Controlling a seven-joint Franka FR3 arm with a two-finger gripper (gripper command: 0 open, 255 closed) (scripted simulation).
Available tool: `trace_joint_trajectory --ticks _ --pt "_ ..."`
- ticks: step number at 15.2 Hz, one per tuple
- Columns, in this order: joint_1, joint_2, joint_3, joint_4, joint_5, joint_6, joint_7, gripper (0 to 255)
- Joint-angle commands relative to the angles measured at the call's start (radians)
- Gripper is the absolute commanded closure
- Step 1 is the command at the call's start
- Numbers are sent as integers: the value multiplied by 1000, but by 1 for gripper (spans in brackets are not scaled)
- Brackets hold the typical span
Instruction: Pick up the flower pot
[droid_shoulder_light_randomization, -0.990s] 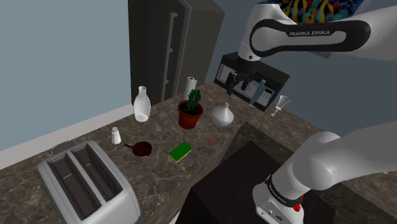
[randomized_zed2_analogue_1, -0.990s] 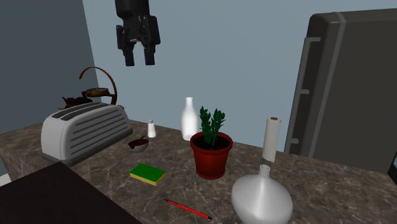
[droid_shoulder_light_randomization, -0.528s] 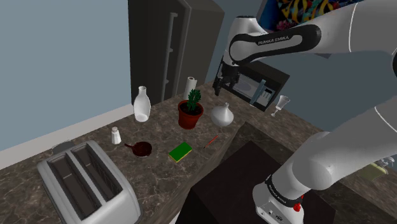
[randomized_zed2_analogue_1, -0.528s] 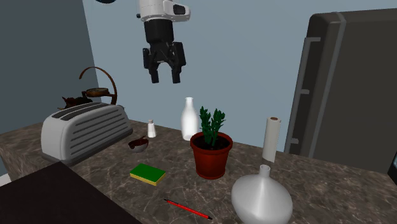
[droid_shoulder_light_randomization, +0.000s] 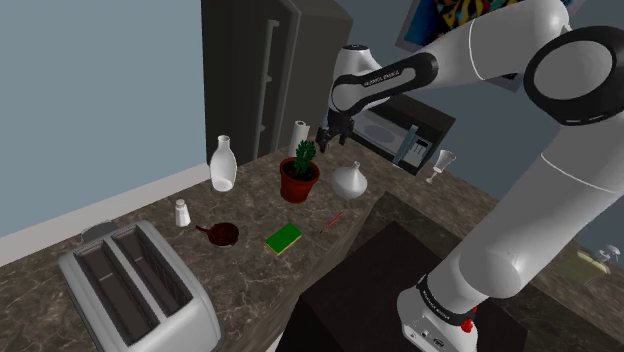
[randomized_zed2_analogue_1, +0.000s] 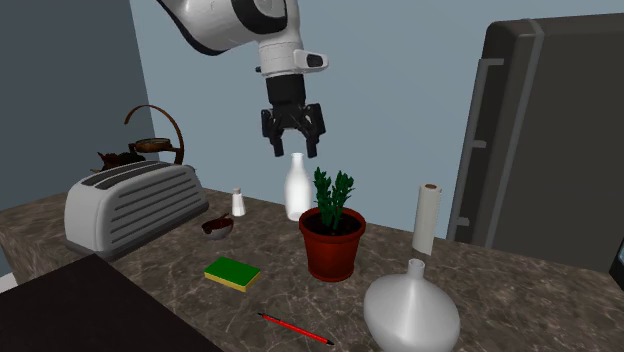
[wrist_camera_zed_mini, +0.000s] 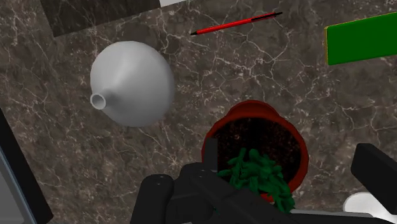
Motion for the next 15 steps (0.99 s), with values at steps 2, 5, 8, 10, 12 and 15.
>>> trace_joint_trajectory --ticks 2,5,8,10,12,15 --pt "-3 117 -2 84 -8 46 -7 0" --pt "-6 232 -4 179 -14 76 -14 0" --pt "-9 312 -4 251 -17 90 -19 0" --pt "-9 328 -5 246 -19 112 -15 0" --pt "-9 345 -6 242 -21 133 -10 0" --pt "-9 377 -7 237 -24 170 -3 0"
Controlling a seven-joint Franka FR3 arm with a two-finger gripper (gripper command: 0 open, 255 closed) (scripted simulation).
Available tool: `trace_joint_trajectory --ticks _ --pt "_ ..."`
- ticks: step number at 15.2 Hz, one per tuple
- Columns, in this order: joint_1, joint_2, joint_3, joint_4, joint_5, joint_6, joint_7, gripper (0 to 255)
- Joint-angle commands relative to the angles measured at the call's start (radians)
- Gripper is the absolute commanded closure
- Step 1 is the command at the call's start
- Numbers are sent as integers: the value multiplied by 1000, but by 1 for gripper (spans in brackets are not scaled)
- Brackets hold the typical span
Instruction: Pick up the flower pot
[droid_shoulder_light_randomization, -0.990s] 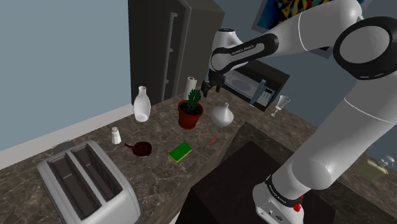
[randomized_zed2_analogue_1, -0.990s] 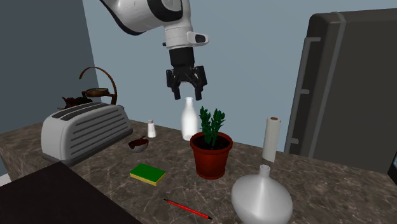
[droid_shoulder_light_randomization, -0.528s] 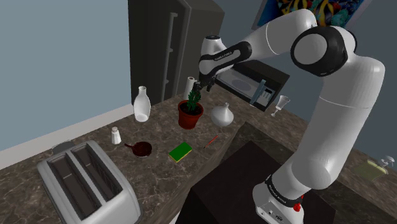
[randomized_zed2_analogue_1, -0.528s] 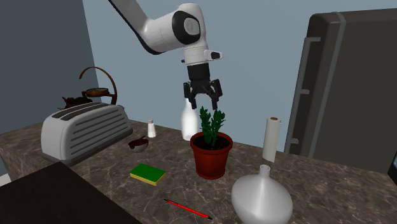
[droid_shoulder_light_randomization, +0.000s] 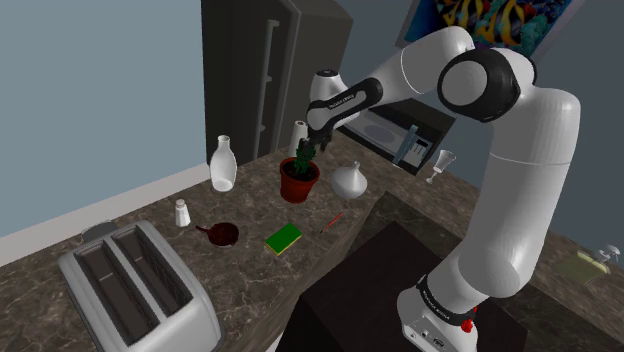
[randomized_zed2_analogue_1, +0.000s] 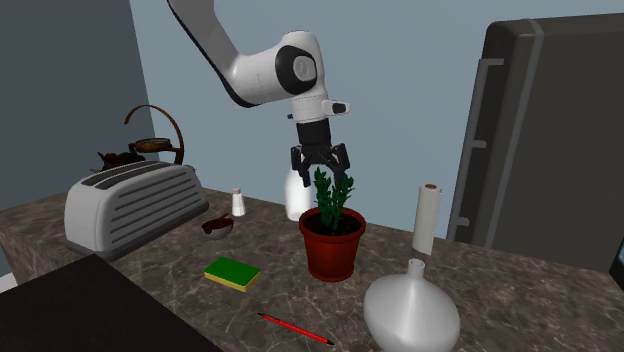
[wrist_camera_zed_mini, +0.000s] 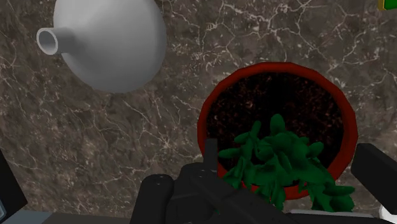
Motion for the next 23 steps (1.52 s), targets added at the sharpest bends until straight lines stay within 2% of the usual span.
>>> trace_joint_trajectory --ticks 1,2,3,12,23 --pt "-2 13 -1 -3 -1 16 1 0" --pt "-2 13 -1 -3 -1 16 1 0" --pt "-2 13 -1 -5 -1 19 1 255" --pt "-2 13 -1 -3 -1 16 1 255" --pt "-1 -80 3 23 9 -100 -22 255"
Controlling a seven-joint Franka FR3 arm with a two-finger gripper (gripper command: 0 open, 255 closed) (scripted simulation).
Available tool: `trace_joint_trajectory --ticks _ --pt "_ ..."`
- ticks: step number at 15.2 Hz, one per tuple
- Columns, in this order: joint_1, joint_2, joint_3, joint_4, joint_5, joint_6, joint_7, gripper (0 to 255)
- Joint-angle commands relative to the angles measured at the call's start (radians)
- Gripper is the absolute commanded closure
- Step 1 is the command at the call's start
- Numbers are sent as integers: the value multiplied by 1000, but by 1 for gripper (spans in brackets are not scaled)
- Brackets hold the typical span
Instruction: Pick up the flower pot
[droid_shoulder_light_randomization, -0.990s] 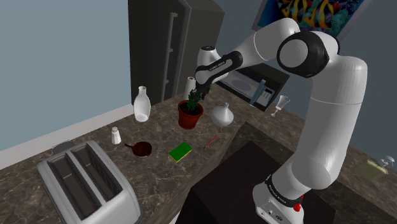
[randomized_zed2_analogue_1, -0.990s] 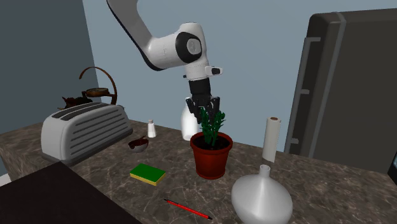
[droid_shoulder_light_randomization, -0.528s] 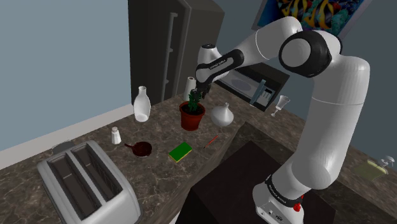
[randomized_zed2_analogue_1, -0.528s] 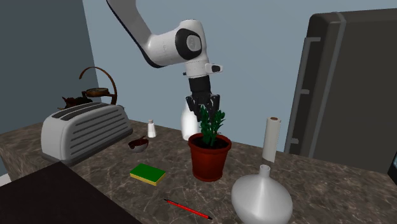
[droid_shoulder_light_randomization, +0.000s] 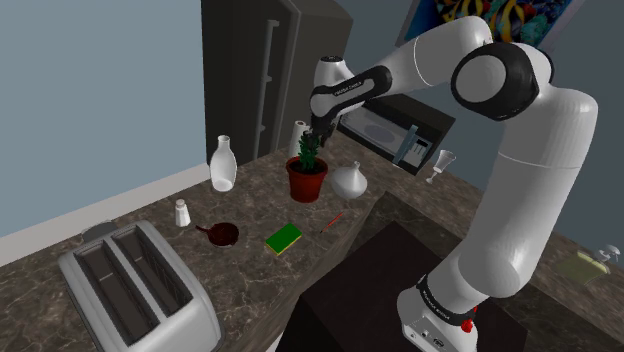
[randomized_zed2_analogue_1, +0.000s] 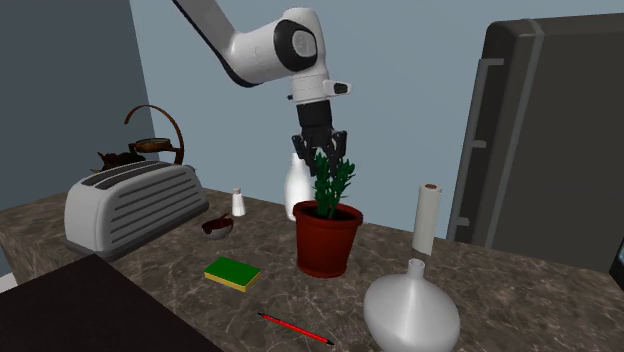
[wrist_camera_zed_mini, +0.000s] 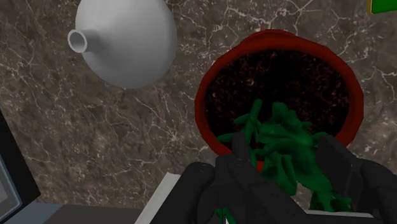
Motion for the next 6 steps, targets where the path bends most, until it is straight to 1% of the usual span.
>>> trace_joint_trajectory --ticks 1,4,6 --pt "2 -18 1 10 1 -24 -1 255" --pt "3 -40 2 22 4 -57 -8 255" --pt "3 -41 2 23 4 -59 -8 255"
